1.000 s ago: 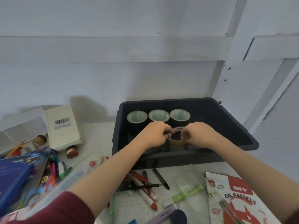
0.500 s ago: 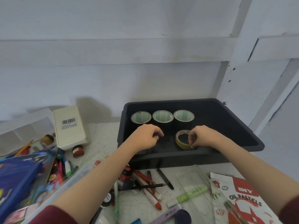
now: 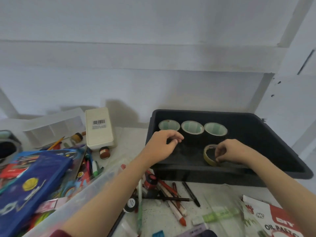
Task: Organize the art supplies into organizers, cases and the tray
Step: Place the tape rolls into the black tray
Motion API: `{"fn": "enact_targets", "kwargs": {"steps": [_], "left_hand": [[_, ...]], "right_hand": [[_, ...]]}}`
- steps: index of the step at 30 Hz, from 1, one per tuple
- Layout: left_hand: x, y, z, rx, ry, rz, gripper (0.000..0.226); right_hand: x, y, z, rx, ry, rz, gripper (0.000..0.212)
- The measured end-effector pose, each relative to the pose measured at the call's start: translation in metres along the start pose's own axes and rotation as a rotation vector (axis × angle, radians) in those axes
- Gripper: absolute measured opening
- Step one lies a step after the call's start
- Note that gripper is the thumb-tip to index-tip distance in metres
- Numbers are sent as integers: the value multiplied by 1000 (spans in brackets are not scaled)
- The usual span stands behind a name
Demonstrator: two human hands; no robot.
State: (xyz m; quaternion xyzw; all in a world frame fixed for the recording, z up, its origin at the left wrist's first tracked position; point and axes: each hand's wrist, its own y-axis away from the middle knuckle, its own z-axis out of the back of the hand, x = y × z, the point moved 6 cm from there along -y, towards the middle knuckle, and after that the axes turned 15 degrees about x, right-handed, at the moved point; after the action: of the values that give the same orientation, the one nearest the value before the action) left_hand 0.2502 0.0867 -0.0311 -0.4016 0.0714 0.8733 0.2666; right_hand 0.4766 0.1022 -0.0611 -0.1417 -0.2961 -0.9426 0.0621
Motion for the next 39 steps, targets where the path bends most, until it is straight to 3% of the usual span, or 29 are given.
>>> {"fn": "enact_targets", "kwargs": {"steps": [4, 8, 12, 18, 26, 30, 35, 39], "left_hand": [[10, 32, 29, -163, 52, 13, 23], [31, 74, 63, -271, 6, 87, 25], [60, 128, 107, -396, 61, 165, 29], [112, 219, 186, -527, -48, 278, 28], [199, 320, 295, -670, -205, 462, 31], [245, 348, 332, -644, -263, 581, 28], [294, 345, 349, -371, -370, 729, 35], [305, 335, 351, -215, -474, 751, 34]], "right_hand": [[44, 7, 12, -165, 12, 89, 4], [124, 20, 12, -289, 63, 313, 6], [210, 24, -9, -237, 102, 506, 5], [338, 4, -49, -134, 140, 684, 8], [507, -45, -110, -185, 207, 832, 19], [572, -63, -136, -270, 268, 830, 22], [621, -74, -164, -358, 481, 770, 30], [634, -81, -179, -318, 584, 691, 18]]}}
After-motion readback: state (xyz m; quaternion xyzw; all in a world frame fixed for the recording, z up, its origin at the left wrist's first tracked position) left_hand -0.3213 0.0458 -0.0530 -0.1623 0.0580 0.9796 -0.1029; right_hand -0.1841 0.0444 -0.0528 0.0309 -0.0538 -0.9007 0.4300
